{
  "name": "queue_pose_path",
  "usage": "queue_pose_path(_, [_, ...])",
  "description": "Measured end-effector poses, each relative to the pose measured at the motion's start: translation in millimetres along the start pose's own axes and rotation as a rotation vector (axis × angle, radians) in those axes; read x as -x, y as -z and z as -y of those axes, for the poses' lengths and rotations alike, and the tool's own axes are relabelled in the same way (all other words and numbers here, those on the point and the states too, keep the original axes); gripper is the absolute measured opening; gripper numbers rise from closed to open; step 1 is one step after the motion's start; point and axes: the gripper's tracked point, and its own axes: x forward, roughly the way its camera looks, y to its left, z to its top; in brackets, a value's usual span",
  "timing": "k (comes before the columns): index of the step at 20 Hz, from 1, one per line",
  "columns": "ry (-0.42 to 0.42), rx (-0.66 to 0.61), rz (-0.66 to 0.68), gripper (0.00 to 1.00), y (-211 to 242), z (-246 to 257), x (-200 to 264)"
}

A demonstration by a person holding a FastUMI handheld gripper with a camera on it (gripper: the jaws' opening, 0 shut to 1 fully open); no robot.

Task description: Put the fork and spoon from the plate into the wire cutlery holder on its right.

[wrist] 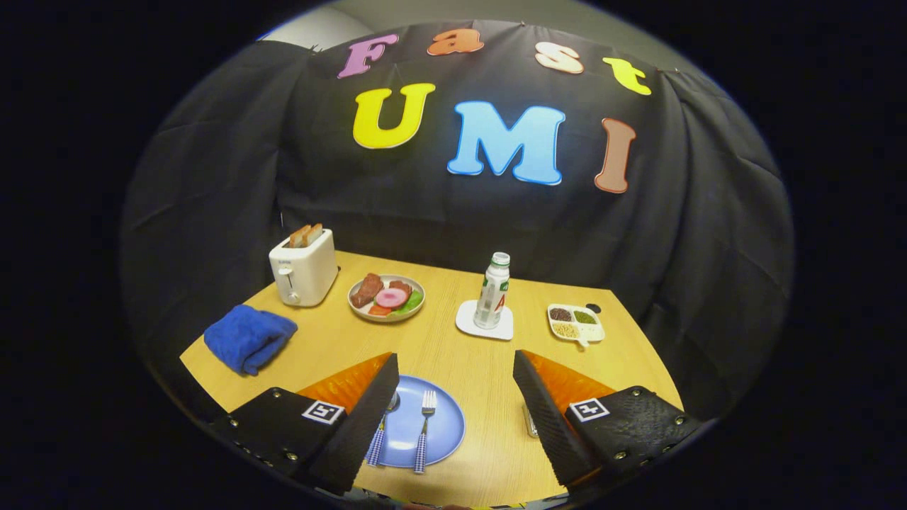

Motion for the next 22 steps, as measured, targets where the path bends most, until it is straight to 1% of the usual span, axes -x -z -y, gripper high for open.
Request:
queue_pose_path(2, [-0.029, 0.005, -0.051, 0.99, 18, -8, -5])
queue_pose_path(7, [-0.058, 0.003, -0.146, 0.99, 50, -19, -18])
queue_pose_path(12, [-0.091, 0.022, -0.316, 0.99, 98, -31, -36])
queue_pose_path(19, [-0.094, 0.025, -0.479, 0.98, 133, -32, -50])
queue_pose_path(20, [-0.099, 0.027, -0.497, 0.96, 137, -33, -51])
queue_pose_path(21, [-0.102, 0.029, -0.512, 0.84, 141, -35, -53])
queue_pose_path(22, [-0.119, 0.029, -0.523, 0.83, 144, -38, -54])
